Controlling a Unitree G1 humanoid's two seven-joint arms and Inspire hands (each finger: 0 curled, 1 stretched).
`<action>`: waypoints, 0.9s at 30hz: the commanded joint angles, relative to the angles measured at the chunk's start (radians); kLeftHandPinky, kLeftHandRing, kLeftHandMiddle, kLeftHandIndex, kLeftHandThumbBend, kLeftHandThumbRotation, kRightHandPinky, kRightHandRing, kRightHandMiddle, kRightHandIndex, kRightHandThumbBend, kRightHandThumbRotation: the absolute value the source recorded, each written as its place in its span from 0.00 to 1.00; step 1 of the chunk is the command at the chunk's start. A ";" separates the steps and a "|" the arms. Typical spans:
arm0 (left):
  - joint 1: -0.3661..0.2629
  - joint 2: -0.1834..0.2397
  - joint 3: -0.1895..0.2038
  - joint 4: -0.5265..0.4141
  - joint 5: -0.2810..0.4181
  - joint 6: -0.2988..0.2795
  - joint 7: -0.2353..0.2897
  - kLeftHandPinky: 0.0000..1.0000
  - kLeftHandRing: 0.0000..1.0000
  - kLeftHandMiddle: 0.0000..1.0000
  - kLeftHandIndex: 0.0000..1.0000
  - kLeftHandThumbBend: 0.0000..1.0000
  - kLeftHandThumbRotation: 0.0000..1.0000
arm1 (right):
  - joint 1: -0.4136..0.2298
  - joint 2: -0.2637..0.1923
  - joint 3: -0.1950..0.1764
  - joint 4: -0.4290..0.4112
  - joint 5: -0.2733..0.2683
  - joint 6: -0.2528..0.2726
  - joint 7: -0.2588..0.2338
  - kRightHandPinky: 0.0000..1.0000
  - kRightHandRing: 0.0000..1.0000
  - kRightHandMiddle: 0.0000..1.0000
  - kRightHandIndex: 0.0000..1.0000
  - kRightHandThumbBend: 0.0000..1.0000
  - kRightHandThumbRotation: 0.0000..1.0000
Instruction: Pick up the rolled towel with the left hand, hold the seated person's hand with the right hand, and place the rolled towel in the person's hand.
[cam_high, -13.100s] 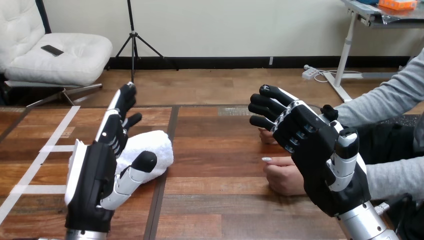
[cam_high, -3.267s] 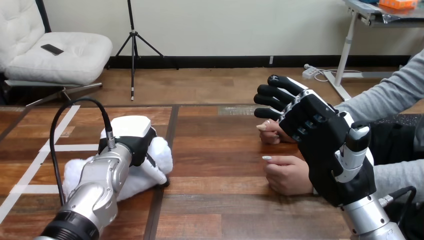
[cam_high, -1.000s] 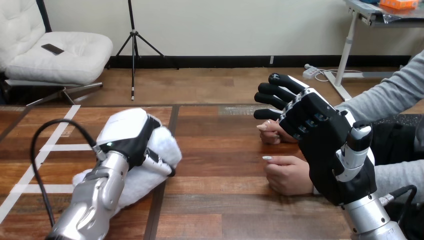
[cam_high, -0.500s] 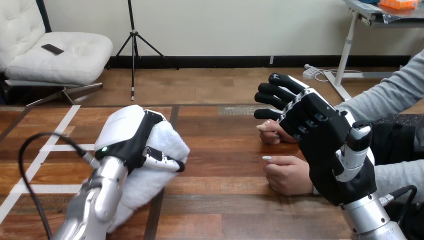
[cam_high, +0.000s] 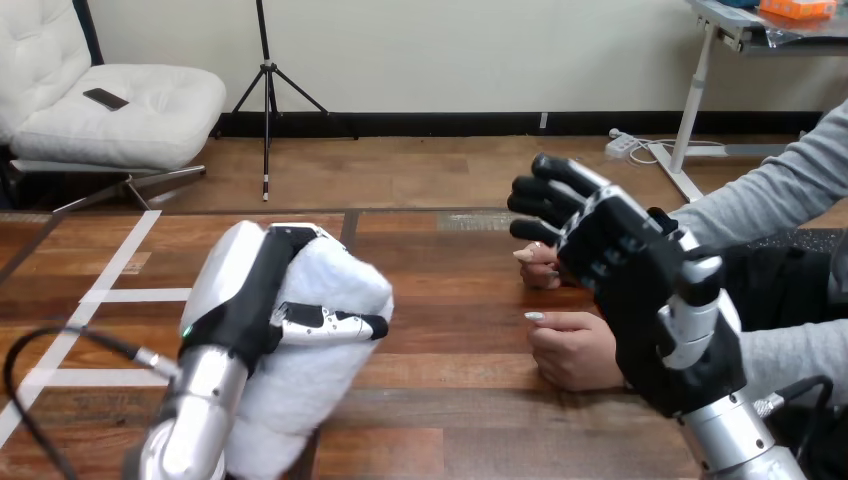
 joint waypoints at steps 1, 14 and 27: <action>-0.010 -0.038 0.139 -0.271 -0.100 -0.126 0.056 0.24 0.29 0.39 0.42 0.67 0.00 | -0.110 -0.046 -0.022 0.077 -0.043 -0.037 -0.001 0.91 0.88 0.85 0.86 0.99 1.00; 0.047 -0.070 0.159 -0.329 -0.149 -0.251 0.065 0.26 0.31 0.38 0.41 0.68 0.00 | -0.191 -0.128 -0.036 0.219 -0.110 -0.084 0.031 0.98 0.92 0.89 0.89 0.96 1.00; 0.080 -0.115 0.166 -0.376 -0.165 -0.307 0.067 0.26 0.30 0.37 0.40 0.71 0.00 | -0.283 -0.217 -0.049 0.393 -0.188 -0.149 0.004 0.92 0.91 0.90 0.88 0.92 1.00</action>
